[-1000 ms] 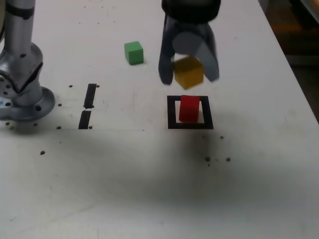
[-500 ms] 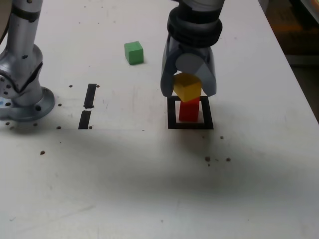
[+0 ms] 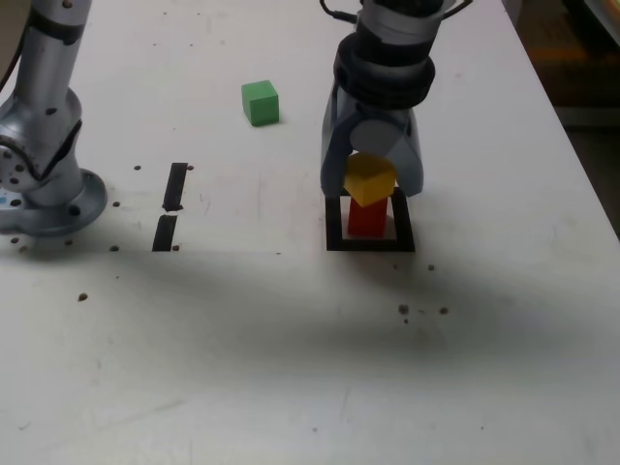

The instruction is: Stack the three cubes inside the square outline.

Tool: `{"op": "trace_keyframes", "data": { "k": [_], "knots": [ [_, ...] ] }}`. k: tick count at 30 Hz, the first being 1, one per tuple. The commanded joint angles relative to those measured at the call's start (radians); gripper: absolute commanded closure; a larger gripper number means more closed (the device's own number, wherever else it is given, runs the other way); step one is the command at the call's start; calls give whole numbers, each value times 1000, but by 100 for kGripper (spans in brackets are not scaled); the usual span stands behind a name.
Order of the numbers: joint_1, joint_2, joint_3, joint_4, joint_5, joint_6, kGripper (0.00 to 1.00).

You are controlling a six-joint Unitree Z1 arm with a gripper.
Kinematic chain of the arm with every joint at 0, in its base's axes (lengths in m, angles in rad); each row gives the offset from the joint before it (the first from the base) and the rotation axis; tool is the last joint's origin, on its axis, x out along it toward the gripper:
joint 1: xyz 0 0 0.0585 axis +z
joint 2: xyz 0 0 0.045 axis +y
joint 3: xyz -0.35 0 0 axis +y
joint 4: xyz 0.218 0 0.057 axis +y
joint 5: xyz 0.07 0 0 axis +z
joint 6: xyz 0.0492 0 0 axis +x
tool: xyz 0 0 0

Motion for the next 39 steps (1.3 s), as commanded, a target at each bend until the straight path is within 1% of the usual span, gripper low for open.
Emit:
{"op": "trace_keyframes", "data": {
  "k": [1, 4, 5, 7, 9, 13, 14, 15, 16, 18, 23, 24, 28, 31, 33, 36, 39],
  "knots": [
    [4, 7, 3, -4, 0, 2, 95],
    [5, 11, 5, -7, -3, 2, 90],
    [6, 13, 7, -7, -5, 2, 87],
    [7, 17, 13, -6, -12, -1, 76],
    [9, 21, 18, -4, -17, -5, 61],
    [10, 21, 25, -3, -19, -14, 23],
    [10, 17, 27, -4, -18, -17, 15],
    [10, 12, 29, -4, -17, -19, 9],
    [10, 6, 31, -3, -17, -22, 5],
    [10, -10, 35, 0, -16, -29, 1],
    [10, -68, 38, 18, -13, -37, 0],
    [11, -85, 40, 26, -9, -38, 0],
    [42, -202, 78, 74, 32, -39, 0],
    [111, -303, 124, 89, 59, -9, 0],
    [175, -354, 152, 89, 68, 28, 0],
    [283, -395, 183, 88, 78, 90, 0],
    [395, -404, 214, 84, 84, 149, 0]
  ]
}}
